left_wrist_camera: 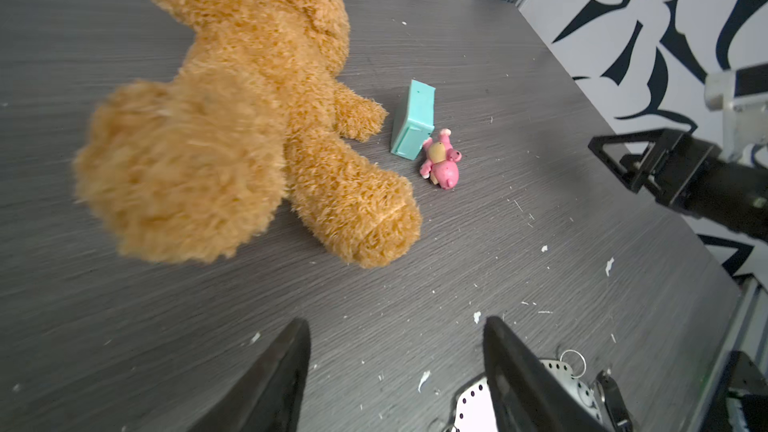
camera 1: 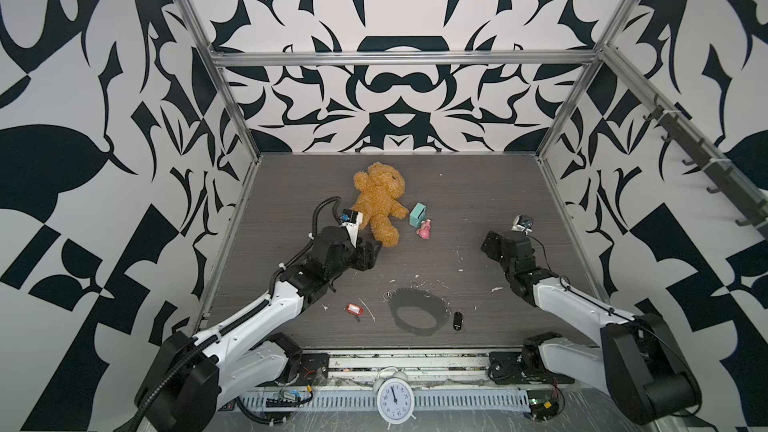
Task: Put the keys on the keyring
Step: 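Reach the left gripper down to the round metal ring plate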
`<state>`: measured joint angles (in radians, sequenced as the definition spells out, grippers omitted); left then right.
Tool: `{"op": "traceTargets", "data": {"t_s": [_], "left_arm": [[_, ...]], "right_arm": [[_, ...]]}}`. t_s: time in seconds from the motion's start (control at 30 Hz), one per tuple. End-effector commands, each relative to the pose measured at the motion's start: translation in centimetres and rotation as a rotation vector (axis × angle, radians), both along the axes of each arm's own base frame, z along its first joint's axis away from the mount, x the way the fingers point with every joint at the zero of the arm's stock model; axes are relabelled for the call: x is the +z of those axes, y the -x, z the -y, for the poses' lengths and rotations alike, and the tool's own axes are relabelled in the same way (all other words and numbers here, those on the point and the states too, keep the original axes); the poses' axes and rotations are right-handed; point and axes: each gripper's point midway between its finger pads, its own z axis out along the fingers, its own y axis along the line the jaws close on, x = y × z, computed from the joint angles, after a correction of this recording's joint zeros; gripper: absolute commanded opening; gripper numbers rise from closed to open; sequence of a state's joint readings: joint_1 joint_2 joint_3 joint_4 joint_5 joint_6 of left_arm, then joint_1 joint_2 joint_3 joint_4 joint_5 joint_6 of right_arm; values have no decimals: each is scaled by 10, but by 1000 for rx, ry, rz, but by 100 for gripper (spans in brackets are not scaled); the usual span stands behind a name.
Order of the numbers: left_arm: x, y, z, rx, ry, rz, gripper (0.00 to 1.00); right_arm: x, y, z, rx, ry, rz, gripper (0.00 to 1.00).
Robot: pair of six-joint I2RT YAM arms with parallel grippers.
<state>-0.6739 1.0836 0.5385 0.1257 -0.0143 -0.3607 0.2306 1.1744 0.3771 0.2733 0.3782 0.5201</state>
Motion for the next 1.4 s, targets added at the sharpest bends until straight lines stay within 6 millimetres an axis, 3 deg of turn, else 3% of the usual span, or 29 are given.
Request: {"op": "traceTargets", "data": {"t_s": [0.0,0.1,0.2,0.33,0.43,0.53,0.8,1.1,1.37], "left_arm": [[6,6,33,-76,-9,86,67],[2,19,68,-144,-36,106,63],[-17,25,94,-114,-89,86,55],[-46,64,140,-259,-62,-31,49],[-62,90,160,-330,-95,-44,44],[-73,101,165,-334,-117,-56,39],[-73,128,179,-417,-114,-59,36],[-92,142,189,-468,-170,-86,34],[-106,143,198,-493,-233,-95,31]], "right_arm": [[20,-15,5,-30,29,84,89],[18,-13,5,-25,33,68,89],[20,-9,3,-7,30,96,88],[25,0,2,9,7,157,86],[28,6,0,30,-12,200,85],[29,9,1,28,-15,211,86],[27,5,-2,40,-16,189,84],[26,4,-4,47,-14,180,83],[26,5,-3,41,-15,186,84]]}}
